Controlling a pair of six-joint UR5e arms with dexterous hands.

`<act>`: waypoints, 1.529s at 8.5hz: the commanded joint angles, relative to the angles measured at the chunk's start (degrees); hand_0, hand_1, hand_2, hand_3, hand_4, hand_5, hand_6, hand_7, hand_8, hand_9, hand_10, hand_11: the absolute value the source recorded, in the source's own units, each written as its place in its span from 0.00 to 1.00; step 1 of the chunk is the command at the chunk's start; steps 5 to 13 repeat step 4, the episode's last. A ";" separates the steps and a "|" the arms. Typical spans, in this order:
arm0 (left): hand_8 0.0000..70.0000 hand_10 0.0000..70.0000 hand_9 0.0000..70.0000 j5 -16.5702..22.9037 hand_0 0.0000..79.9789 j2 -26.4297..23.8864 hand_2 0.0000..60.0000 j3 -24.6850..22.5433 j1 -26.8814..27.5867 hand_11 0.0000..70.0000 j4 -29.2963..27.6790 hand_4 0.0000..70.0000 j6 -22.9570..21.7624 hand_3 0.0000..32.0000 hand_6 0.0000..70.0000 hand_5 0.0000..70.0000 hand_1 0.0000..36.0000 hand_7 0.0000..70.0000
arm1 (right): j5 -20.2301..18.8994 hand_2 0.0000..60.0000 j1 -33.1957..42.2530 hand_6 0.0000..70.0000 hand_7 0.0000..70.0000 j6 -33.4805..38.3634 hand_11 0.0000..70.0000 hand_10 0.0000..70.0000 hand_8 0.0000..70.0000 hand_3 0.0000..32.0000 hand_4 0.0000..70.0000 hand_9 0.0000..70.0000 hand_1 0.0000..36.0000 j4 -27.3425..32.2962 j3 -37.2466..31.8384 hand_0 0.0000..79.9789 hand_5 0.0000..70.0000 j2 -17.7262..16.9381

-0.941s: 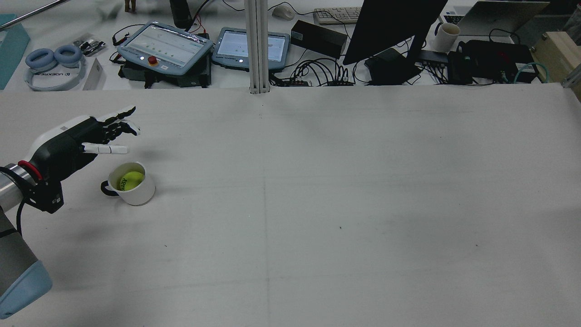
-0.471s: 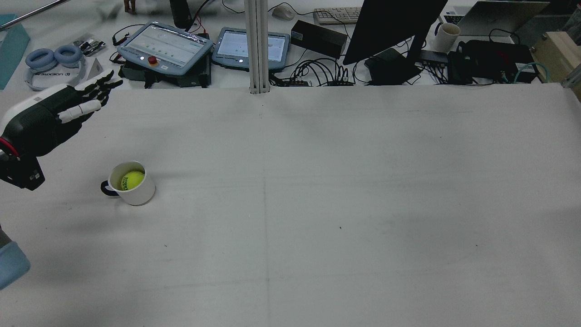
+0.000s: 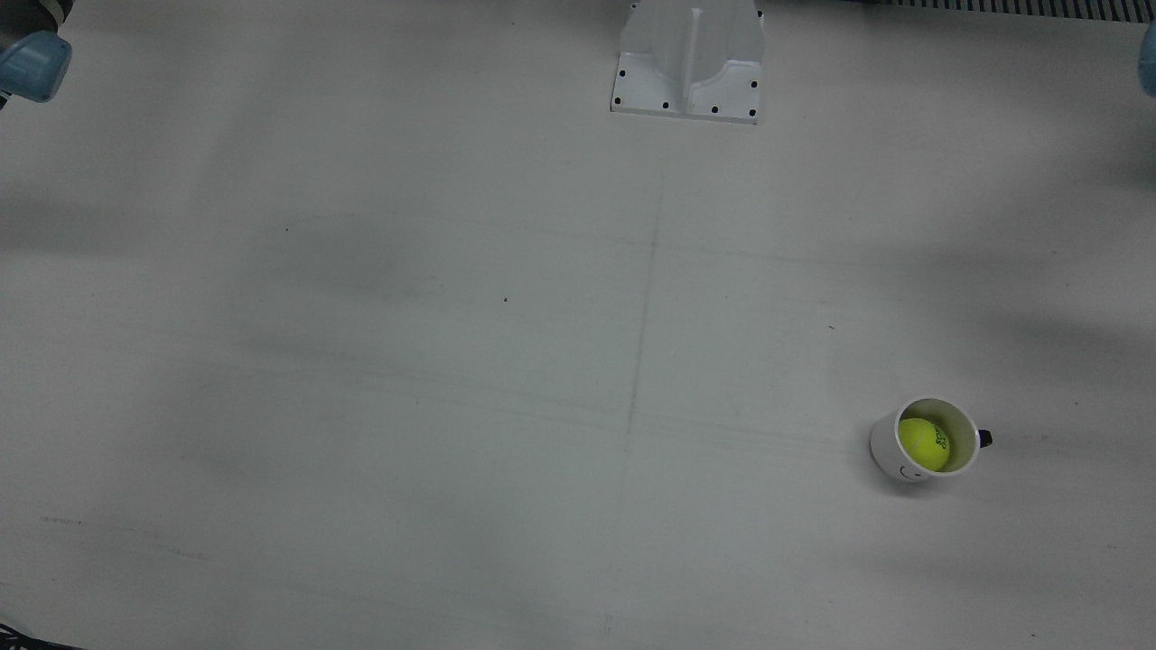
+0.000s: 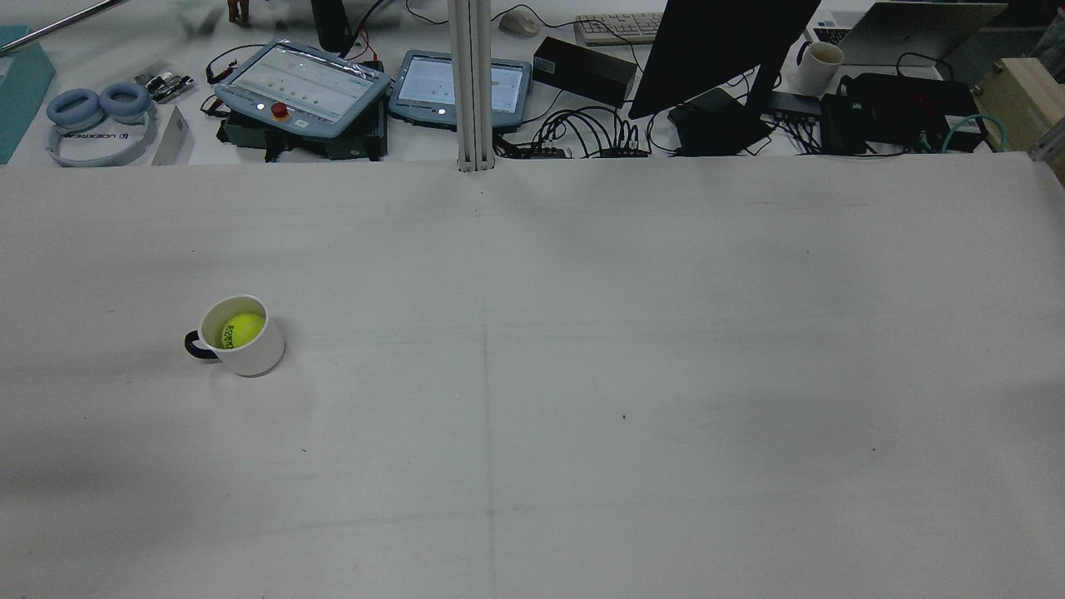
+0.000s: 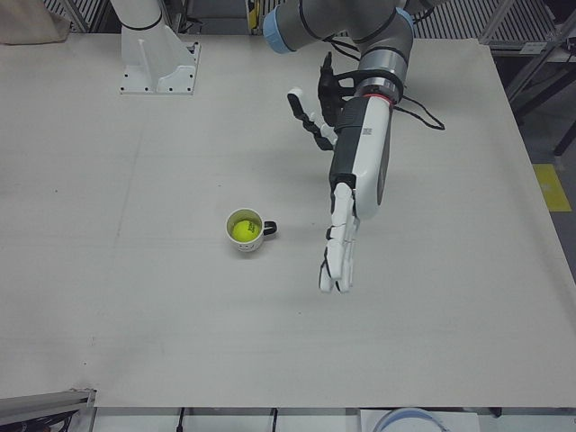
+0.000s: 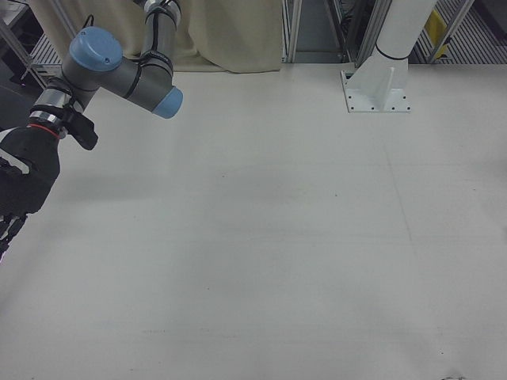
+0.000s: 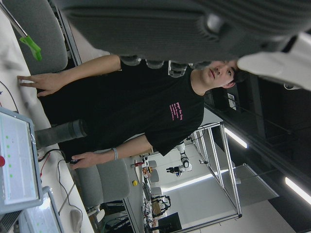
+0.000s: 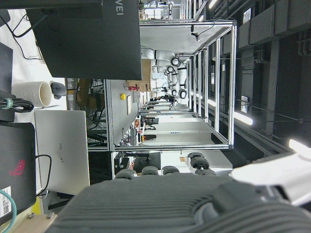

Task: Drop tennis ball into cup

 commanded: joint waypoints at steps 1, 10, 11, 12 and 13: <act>0.00 0.00 0.00 0.39 0.00 -0.23 0.00 6.56 -5.12 0.00 -3.79 0.00 0.03 0.00 0.00 0.00 0.00 0.12 | 0.00 0.00 0.00 0.00 0.00 0.00 0.00 0.00 0.00 0.00 0.00 0.00 0.00 0.00 -0.06 0.00 0.00 0.00; 0.00 0.00 0.00 2.15 1.00 0.64 0.00 6.57 -6.46 0.00 -3.36 0.00 -0.06 0.00 0.00 0.09 1.00 0.05 | 0.00 0.00 0.00 0.00 0.00 0.26 0.00 0.00 0.00 0.00 0.00 0.00 0.00 0.00 -0.85 0.00 0.00 0.00; 0.00 0.00 0.00 2.15 1.00 0.64 0.00 6.57 -6.46 0.00 -3.36 0.00 -0.06 0.00 0.00 0.09 1.00 0.05 | 0.00 0.00 0.00 0.00 0.00 0.26 0.00 0.00 0.00 0.00 0.00 0.00 0.00 0.00 -0.85 0.00 0.00 0.00; 0.00 0.00 0.00 2.15 1.00 0.64 0.00 6.57 -6.46 0.00 -3.36 0.00 -0.06 0.00 0.00 0.09 1.00 0.05 | 0.00 0.00 0.00 0.00 0.00 0.26 0.00 0.00 0.00 0.00 0.00 0.00 0.00 0.00 -0.85 0.00 0.00 0.00; 0.00 0.00 0.00 2.15 1.00 0.64 0.00 6.57 -6.46 0.00 -3.36 0.00 -0.06 0.00 0.00 0.09 1.00 0.05 | 0.00 0.00 0.00 0.00 0.00 0.26 0.00 0.00 0.00 0.00 0.00 0.00 0.00 0.00 -0.85 0.00 0.00 0.00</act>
